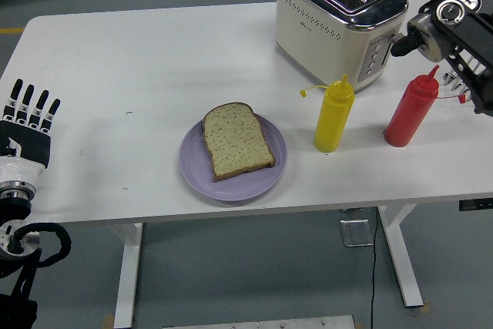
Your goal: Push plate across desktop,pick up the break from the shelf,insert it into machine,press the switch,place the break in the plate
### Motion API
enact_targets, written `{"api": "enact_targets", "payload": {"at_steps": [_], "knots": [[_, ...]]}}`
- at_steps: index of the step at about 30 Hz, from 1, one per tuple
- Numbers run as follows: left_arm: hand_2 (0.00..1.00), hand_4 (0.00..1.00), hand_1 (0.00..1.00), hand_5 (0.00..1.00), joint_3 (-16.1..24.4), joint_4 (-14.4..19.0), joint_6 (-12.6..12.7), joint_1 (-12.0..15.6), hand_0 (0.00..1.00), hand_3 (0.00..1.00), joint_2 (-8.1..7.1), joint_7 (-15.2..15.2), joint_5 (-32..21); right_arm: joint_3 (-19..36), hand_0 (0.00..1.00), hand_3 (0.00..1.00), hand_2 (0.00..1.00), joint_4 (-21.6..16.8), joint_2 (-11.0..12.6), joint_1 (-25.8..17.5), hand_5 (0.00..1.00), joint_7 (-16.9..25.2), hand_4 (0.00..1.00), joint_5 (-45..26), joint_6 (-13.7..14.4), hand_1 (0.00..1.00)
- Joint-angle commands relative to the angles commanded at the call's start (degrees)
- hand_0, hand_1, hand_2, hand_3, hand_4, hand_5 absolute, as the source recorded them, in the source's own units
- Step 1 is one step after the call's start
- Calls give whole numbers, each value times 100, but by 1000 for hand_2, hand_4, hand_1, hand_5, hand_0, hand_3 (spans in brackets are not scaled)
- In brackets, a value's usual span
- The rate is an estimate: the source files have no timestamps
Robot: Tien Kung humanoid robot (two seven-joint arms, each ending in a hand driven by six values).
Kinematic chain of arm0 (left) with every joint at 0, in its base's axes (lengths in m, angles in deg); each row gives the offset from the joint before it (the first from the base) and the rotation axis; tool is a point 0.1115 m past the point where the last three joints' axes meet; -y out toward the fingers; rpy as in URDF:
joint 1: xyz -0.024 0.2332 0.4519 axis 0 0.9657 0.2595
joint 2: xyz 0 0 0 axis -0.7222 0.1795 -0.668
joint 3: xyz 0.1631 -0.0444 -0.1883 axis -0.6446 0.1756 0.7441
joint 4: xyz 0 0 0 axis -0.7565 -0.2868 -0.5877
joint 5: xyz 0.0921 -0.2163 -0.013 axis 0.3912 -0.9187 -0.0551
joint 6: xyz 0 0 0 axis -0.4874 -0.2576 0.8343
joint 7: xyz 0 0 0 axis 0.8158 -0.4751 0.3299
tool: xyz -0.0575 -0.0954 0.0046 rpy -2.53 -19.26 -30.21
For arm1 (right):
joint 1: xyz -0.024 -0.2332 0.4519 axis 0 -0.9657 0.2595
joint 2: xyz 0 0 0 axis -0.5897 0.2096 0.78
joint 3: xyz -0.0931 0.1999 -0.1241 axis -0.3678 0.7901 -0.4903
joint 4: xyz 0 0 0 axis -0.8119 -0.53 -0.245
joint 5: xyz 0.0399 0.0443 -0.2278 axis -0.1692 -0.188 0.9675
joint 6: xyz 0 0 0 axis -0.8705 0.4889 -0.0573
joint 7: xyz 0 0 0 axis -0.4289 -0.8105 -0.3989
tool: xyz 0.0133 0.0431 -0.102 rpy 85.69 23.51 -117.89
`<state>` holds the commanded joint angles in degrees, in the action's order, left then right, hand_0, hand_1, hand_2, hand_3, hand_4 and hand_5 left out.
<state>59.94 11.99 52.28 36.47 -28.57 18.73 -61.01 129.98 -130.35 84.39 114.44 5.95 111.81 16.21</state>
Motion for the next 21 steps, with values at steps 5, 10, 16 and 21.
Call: {"api": "enact_targets", "payload": {"at_steps": [5,10,16,21], "knots": [[961,671,880,998,40,7,-3,32,838,868,-3,6,-1,594,770,773,757,108,185,-334,446,-190,439,-1010,-22,759],[961,671,880,998,66,15,-10,60,838,868,-6,10,-2,1129,770,773,757,178,396,-693,446,-311,439,-2045,-62,759],[956,671,879,998,102,28,-15,98,835,868,-10,10,1,1698,774,771,757,248,659,-1231,462,-345,445,-3174,-163,756],[956,670,879,998,120,36,-16,124,835,867,-9,10,3,2029,782,784,765,281,853,-1666,479,-353,452,-3840,-265,762]]}}
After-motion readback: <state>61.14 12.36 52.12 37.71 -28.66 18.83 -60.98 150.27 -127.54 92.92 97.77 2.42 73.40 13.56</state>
